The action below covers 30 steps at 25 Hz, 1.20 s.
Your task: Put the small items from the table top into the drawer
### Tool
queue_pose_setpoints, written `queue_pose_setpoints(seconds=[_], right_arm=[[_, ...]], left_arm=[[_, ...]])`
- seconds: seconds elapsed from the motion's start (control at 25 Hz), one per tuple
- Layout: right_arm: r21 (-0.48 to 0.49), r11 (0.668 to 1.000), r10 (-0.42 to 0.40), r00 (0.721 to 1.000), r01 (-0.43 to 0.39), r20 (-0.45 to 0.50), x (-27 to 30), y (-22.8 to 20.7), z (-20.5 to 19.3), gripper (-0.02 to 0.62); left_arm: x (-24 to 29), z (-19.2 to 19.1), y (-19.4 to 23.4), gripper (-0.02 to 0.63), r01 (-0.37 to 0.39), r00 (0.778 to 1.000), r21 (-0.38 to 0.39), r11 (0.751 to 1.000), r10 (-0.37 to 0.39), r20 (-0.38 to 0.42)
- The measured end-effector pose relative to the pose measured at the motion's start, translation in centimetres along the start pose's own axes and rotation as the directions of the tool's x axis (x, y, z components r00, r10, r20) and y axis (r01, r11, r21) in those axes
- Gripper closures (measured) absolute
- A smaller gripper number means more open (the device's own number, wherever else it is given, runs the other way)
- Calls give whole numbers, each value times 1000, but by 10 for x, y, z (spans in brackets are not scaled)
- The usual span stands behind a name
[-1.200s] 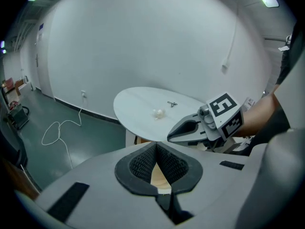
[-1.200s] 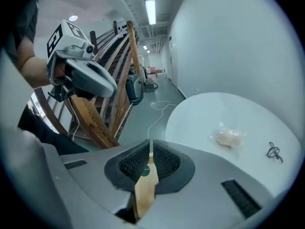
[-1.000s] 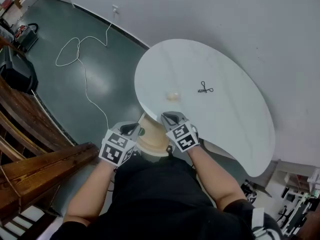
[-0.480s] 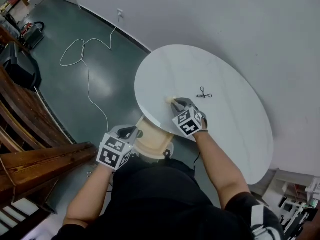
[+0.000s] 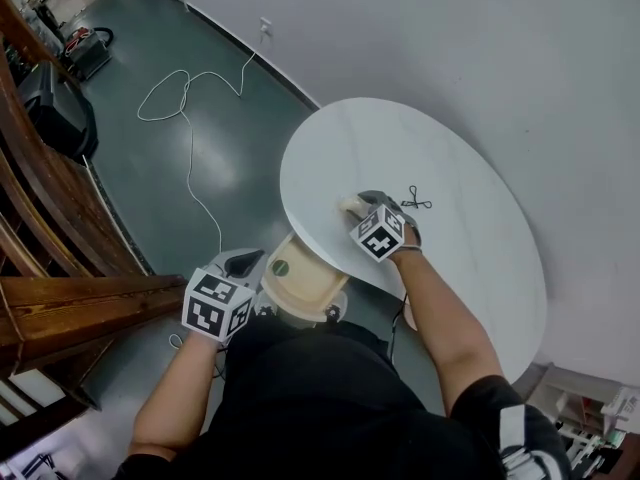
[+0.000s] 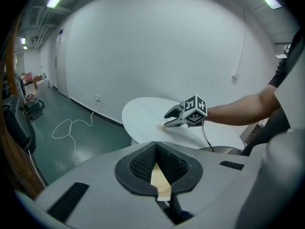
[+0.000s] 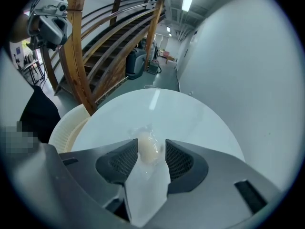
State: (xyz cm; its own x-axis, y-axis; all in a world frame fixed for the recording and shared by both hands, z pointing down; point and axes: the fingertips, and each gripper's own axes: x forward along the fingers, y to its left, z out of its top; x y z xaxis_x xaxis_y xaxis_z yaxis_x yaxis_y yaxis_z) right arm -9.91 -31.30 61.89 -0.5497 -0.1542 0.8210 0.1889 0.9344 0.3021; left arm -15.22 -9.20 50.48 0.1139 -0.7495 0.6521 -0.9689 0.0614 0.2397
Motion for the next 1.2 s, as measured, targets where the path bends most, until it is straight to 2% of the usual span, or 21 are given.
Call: queue_pose_setpoints(seconds=[0.24, 0.56, 0.96, 1.2], right_arm=[[1, 1000, 12, 1000, -12, -1, 9, -3, -2, 430], [32, 999, 39, 999, -40, 8, 17, 3, -7, 442], [118, 993, -1, 1000, 0, 5, 10, 1, -4, 499], [170, 985, -35, 999, 31, 25, -5, 11, 3, 509]], left_arm=[[-1, -4, -1, 592, -22, 1000, -16, 1000, 22, -1], [3, -9, -4, 592, -9, 1000, -23, 1000, 9, -8], [4, -8, 1, 592, 26, 1000, 9, 1000, -26, -18], [8, -15, -3, 592, 85, 996, 52, 995, -83, -41]])
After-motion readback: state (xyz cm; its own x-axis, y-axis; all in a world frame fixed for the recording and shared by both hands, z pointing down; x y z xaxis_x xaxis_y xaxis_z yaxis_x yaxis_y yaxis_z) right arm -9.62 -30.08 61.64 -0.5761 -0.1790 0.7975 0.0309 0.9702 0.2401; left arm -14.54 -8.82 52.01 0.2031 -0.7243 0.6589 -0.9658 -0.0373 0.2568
